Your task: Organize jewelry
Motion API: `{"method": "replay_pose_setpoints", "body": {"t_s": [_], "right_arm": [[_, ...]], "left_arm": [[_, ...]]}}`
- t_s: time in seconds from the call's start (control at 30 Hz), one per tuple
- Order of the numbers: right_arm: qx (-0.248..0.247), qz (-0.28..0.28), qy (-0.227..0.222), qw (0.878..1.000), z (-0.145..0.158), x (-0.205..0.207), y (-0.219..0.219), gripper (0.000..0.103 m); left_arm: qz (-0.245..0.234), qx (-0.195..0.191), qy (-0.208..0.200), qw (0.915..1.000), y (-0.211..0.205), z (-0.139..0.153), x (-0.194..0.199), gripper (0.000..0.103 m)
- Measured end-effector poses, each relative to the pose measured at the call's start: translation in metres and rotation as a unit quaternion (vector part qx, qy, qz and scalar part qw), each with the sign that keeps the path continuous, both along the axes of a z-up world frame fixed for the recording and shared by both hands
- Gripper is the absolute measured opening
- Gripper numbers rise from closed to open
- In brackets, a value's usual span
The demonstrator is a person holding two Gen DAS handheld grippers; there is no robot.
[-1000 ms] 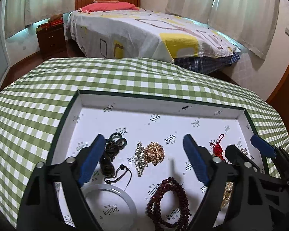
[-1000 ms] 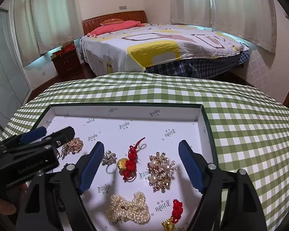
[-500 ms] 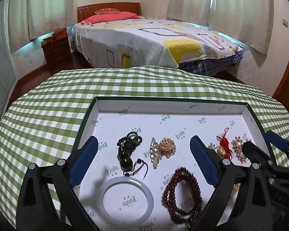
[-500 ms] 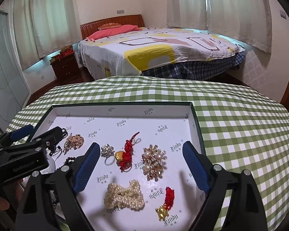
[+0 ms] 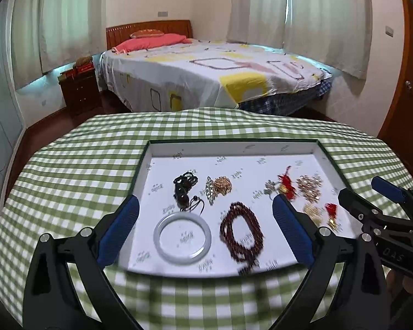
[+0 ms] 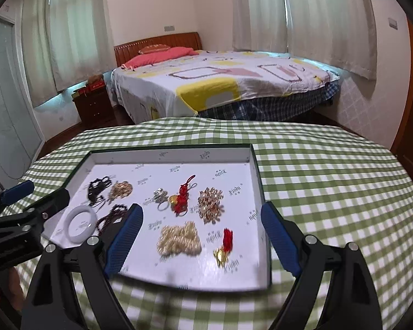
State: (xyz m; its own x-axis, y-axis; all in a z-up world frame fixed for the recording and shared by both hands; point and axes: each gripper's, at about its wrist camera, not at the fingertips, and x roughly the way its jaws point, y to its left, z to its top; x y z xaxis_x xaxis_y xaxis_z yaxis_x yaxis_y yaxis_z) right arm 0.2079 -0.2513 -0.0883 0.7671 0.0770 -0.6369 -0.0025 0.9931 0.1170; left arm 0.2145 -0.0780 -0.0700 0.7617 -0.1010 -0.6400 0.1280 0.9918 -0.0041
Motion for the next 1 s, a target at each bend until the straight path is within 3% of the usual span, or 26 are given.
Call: {"method": "replay_pose_setpoints", "body": {"t_s": [0.77,1.0], "right_arm": [[-0.021,0.020,-0.089,0.996,0.090,-0.138,0.010,0.085],[-0.019,0.022,-0.114,0.993,0.112,-0.162,0.011,0.085]], "left_arm": [[0.050,-0.012,-0.072,0.9961,0.045,0.097,-0.158,0.099],[0.057,-0.042,-0.082,0.9941,0.058,0.118,-0.184,0.099]]}}
